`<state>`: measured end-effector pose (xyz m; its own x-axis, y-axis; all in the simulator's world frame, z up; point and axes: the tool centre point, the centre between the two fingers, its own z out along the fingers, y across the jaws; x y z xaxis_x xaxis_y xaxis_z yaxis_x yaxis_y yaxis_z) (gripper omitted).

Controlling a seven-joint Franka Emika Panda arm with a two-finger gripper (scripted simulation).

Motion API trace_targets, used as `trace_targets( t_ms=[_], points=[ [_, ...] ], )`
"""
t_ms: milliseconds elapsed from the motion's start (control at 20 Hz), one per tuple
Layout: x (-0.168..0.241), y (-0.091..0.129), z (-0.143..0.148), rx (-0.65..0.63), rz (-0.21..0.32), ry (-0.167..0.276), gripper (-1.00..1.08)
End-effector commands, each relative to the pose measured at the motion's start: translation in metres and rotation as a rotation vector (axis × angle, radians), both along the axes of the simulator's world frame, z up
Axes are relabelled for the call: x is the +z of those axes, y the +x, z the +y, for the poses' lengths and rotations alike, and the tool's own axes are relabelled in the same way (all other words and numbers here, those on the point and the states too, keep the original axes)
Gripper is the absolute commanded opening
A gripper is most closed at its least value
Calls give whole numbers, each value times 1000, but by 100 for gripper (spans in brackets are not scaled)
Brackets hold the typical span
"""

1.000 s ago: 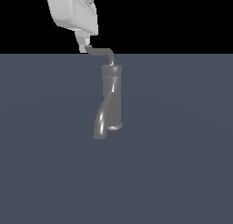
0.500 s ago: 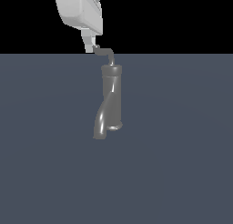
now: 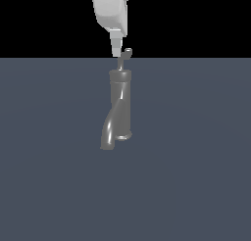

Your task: Turn on the faucet by rotating a designated handle.

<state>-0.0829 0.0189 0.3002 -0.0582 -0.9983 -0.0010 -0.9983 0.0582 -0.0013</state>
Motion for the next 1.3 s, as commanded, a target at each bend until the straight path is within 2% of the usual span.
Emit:
trace_targets(
  t_ms=[0, 1000, 1050, 1100, 1250],
  points=[
    [0, 0, 0, 0, 0, 0, -100],
    [0, 46, -90, -39, 1, -1, -100],
    [0, 46, -90, -39, 1, -1, -100],
    [0, 46, -51, 24, 4, 5, -100],
    [0, 55, -56, 16, 4, 4, -100]
  ],
)
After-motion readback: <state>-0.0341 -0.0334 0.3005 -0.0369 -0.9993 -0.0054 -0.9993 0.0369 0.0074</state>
